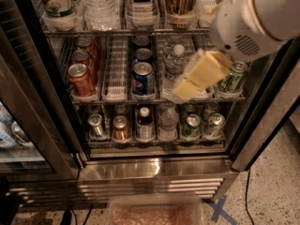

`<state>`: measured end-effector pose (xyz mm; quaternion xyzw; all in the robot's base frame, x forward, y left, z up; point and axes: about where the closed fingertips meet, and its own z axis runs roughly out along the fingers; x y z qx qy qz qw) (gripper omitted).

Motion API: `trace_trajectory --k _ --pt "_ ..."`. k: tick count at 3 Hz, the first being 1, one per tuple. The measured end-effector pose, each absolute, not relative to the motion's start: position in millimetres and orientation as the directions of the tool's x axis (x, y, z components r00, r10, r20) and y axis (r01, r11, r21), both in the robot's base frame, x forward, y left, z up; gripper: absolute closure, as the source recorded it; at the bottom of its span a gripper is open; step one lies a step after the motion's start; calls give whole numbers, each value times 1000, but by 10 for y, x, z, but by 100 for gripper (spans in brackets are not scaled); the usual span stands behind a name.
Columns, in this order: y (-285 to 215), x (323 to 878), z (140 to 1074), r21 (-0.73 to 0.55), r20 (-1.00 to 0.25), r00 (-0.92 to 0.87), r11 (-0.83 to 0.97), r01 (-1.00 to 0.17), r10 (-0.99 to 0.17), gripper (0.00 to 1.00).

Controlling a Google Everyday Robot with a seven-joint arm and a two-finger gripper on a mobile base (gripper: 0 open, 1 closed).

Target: Pick 7up can from top shelf of fridge

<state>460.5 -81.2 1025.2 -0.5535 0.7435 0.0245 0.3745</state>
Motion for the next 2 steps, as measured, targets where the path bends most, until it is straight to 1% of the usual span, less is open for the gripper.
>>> trace_trajectory --k 1,2 --pt "-459 4631 10453 -389 -658 -41 386 -836 -752 0" --pt "-406 4575 10530 -406 -663 -26 389 -827 -748 0"
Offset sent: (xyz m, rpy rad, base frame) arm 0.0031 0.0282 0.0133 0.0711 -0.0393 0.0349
